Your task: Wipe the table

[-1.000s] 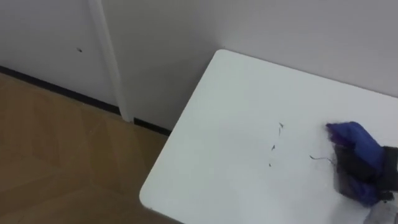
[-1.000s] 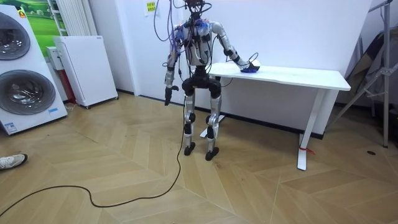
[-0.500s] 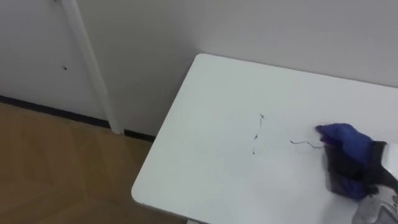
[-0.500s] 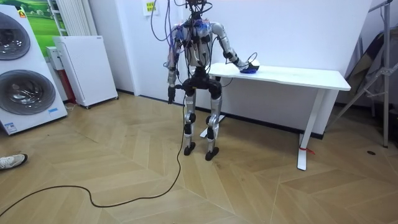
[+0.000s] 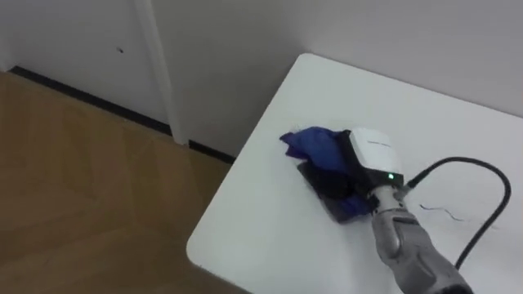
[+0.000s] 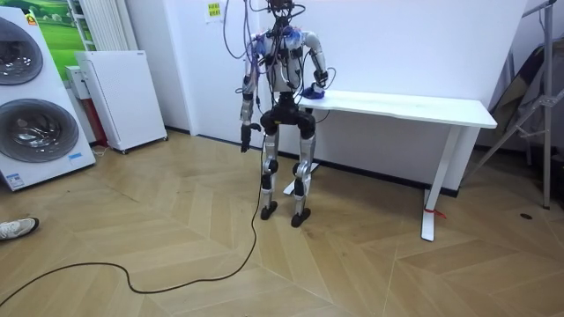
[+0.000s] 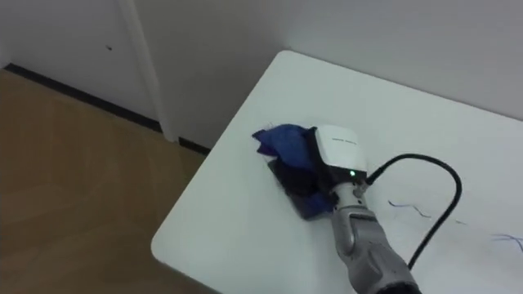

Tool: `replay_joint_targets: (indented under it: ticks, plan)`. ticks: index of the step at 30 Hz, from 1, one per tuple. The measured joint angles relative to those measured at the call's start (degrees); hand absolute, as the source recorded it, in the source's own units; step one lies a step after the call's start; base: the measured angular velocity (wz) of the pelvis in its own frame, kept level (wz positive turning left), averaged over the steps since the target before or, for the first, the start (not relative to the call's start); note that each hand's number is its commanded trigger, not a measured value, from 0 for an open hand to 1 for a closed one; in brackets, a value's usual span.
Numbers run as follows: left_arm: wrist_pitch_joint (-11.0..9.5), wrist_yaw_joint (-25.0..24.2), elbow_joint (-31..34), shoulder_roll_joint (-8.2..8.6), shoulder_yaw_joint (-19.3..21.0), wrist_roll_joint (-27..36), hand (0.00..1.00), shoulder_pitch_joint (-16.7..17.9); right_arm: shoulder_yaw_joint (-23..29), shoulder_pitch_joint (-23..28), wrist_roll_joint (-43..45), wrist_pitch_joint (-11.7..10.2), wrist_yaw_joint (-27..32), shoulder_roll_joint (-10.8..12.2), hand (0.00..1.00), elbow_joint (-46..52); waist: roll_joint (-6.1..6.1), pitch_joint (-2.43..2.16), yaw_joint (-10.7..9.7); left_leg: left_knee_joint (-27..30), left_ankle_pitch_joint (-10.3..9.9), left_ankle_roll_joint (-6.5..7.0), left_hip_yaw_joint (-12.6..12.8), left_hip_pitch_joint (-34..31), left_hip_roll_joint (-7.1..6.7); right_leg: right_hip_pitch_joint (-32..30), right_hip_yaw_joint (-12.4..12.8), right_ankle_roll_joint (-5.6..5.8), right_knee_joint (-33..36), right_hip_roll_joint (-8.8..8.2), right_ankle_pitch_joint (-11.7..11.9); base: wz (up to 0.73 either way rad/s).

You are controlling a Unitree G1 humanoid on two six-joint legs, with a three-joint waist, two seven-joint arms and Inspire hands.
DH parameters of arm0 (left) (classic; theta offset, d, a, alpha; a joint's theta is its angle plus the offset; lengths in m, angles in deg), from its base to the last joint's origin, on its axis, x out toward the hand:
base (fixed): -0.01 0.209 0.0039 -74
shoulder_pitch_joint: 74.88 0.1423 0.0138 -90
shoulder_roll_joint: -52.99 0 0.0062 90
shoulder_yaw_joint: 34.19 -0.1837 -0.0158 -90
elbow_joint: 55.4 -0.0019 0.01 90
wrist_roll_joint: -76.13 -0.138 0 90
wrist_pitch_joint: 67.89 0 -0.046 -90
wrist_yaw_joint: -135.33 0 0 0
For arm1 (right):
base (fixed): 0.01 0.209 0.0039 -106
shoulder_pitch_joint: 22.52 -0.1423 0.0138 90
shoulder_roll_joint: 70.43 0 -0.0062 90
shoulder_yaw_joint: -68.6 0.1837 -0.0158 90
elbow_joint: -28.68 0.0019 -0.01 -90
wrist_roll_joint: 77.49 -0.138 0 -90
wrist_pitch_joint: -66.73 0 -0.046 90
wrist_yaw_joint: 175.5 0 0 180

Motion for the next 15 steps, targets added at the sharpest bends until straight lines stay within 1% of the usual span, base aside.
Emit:
replay_joint_targets:
  ticks: [2,3,4,5,6,7,8,10,12,14,15]
  plan:
    - [-0.26,-0.03,0.02,0.03,0.04,-0.2,0.0,-0.65,2.3,2.15,-0.05,-1.36,2.33,-0.01,1.0,-0.63,0.09,-0.12,-0.92,-0.04,0.0,0.0,0.49,0.09,-0.08,0.37,-0.23,0.03,-0.01,-0.14,-0.02,0.3]
    - [-0.32,-0.02,0.04,0.0,0.14,-0.36,0.0,-0.77,3.7,3.1,-0.16,-2.4,4.1,-0.01,1.0,-1.81,0.27,-0.31,-1.62,-0.04,0.0,0.0,0.55,0.26,-0.24,0.65,-0.34,0.19,-0.05,-0.3,-0.11,0.05]
    - [-0.31,0.02,0.05,-0.04,0.22,-0.61,0.0,-0.73,5.29,4.25,-0.18,-2.79,5.76,-0.02,1.0,-2.56,0.53,-0.38,-1.93,-0.16,0.01,0.01,0.59,0.8,-0.45,1.35,-0.39,0.23,-0.46,-0.45,-0.13,0.0]
    - [-0.29,0.08,0.05,-0.09,0.22,-0.68,0.0,-0.67,5.86,4.88,-0.39,-2.85,6.6,-0.14,1.0,-2.91,0.58,-0.57,-2.06,-0.25,0.01,0.01,0.61,0.93,-0.59,1.65,-0.54,0.32,-0.82,-0.57,-0.16,0.0]
    - [-0.26,0.23,0.07,-0.13,0.32,-0.82,0.0,-0.71,6.98,5.8,-1.1,-3.1,8.1,-0.55,1.0,-3.66,0.68,-0.67,-2.83,-0.29,0.01,0.01,0.71,0.99,-0.94,2.04,-1.03,0.86,-0.9,-0.95,-0.47,0.08]
    - [-0.23,0.62,0.08,-0.14,0.34,-0.8,0.0,-0.75,7.76,6.23,-2.13,-3.11,8.98,-0.8,1.0,-4.42,0.84,-0.79,-3.53,-0.31,0.01,0.02,1.28,1.03,-0.98,2.14,-0.84,0.94,-0.84,-1.06,-0.49,0.09]
    - [-0.23,0.93,0.1,-0.18,0.34,-0.81,0.0,-0.85,7.94,6.42,-2.61,-3.1,9.17,-0.95,1.0,-4.63,0.87,-0.82,-3.62,-0.3,0.04,0.08,1.69,1.08,-0.95,2.14,-0.74,0.96,-0.84,-1.07,-0.49,0.0]
    - [-0.18,1.13,0.27,-0.57,0.04,-0.63,0.0,-1.74,7.97,6.32,-4.12,-3.02,9.49,-1.21,1.0,-5.75,0.89,-0.81,-3.57,-0.32,0.13,0.29,2.2,0.99,-0.82,2.1,-0.75,1.05,-0.82,-1.05,-0.47,-0.1]
    - [-0.19,1.31,0.3,-0.41,-0.21,-0.51,0.0,-2.21,7.79,5.71,-4.48,-2.82,9.49,-1.14,1.0,-6.77,1.14,-0.82,-3.29,-0.34,0.0,0.76,2.45,1.03,-0.61,2.11,-0.68,1.16,-0.72,-0.88,-0.54,-0.06]
    - [-0.18,1.36,0.33,-0.18,-1.12,-0.78,0.0,-2.45,7.29,4.27,-4.7,-1.97,8.83,-0.96,1.0,-7.25,1.32,-0.8,-3.06,-0.39,-0.02,0.76,2.73,0.97,-0.38,2.04,-0.79,1.11,-0.42,-0.76,-0.51,-0.05]
    - [-0.14,1.36,0.32,-0.04,-1.85,-0.78,0.0,-2.47,6.98,3.61,-5.04,-0.99,7.82,-0.53,1.0,-7.23,1.47,-0.77,-3.0,-0.12,-0.02,0.74,2.74,0.9,-0.25,1.99,-0.72,1.03,-0.24,-0.64,-0.46,-0.07]
